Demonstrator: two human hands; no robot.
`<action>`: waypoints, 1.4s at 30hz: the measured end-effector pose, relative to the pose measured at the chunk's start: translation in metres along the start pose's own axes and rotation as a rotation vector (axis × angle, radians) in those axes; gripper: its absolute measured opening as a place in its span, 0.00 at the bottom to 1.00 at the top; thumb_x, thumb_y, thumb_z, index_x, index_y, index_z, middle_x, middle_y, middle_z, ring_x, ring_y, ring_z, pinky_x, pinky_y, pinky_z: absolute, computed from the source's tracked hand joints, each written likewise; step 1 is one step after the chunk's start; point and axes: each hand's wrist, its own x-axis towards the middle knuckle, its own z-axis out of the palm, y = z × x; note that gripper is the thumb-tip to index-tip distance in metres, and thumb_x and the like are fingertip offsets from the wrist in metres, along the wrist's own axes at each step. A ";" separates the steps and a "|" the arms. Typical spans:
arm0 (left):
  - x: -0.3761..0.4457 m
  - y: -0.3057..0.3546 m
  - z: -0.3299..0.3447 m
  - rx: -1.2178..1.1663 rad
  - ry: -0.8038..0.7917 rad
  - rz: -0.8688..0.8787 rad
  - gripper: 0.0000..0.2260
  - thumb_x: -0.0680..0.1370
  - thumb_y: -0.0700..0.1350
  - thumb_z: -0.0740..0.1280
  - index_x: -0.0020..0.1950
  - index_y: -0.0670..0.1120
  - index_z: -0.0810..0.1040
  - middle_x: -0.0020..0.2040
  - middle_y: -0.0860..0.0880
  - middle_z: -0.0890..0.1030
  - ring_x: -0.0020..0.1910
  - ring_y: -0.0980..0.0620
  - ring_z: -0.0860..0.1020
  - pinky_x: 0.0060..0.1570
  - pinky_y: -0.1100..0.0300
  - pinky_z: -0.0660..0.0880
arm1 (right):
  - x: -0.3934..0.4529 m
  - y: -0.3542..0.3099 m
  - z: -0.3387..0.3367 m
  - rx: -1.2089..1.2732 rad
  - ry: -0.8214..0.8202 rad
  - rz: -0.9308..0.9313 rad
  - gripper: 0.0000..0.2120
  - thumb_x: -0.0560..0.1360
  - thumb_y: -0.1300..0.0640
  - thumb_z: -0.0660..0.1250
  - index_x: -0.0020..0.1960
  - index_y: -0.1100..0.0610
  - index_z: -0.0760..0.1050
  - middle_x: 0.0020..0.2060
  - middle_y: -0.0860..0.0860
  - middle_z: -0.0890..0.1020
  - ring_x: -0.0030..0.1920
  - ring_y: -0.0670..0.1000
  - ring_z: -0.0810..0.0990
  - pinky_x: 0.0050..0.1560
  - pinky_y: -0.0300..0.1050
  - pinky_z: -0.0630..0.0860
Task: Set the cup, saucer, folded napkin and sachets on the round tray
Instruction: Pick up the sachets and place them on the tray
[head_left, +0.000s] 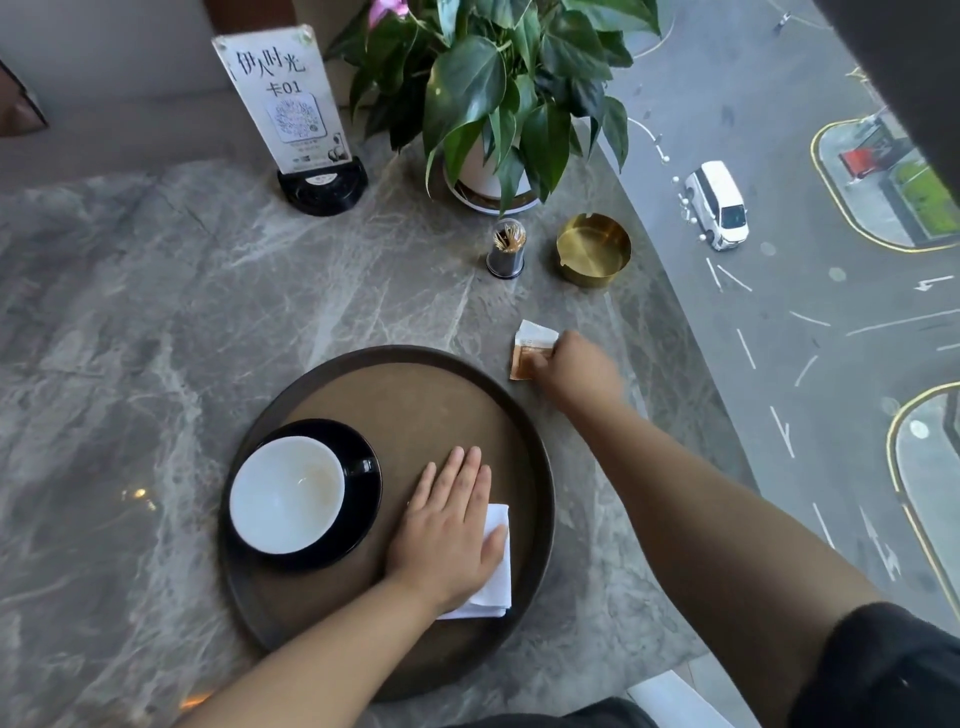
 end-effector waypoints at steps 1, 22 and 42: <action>0.000 0.000 0.000 0.001 0.000 0.000 0.29 0.77 0.57 0.55 0.70 0.39 0.70 0.73 0.40 0.66 0.73 0.43 0.64 0.70 0.42 0.63 | 0.003 -0.006 0.001 0.034 -0.003 0.012 0.18 0.74 0.45 0.62 0.55 0.58 0.72 0.51 0.57 0.80 0.49 0.59 0.79 0.40 0.48 0.70; 0.000 -0.006 -0.009 -0.237 0.014 0.002 0.23 0.78 0.55 0.56 0.68 0.43 0.73 0.73 0.44 0.67 0.74 0.46 0.63 0.72 0.47 0.58 | -0.014 -0.001 -0.020 0.693 -0.189 -0.005 0.08 0.74 0.53 0.71 0.51 0.56 0.79 0.40 0.50 0.83 0.33 0.43 0.79 0.29 0.34 0.72; 0.048 -0.009 -0.074 -1.293 0.076 -0.568 0.04 0.77 0.48 0.66 0.46 0.50 0.81 0.35 0.55 0.80 0.33 0.59 0.77 0.36 0.60 0.72 | -0.100 0.024 -0.009 0.883 -0.517 -0.104 0.08 0.74 0.54 0.72 0.49 0.57 0.79 0.40 0.53 0.85 0.38 0.48 0.79 0.35 0.40 0.70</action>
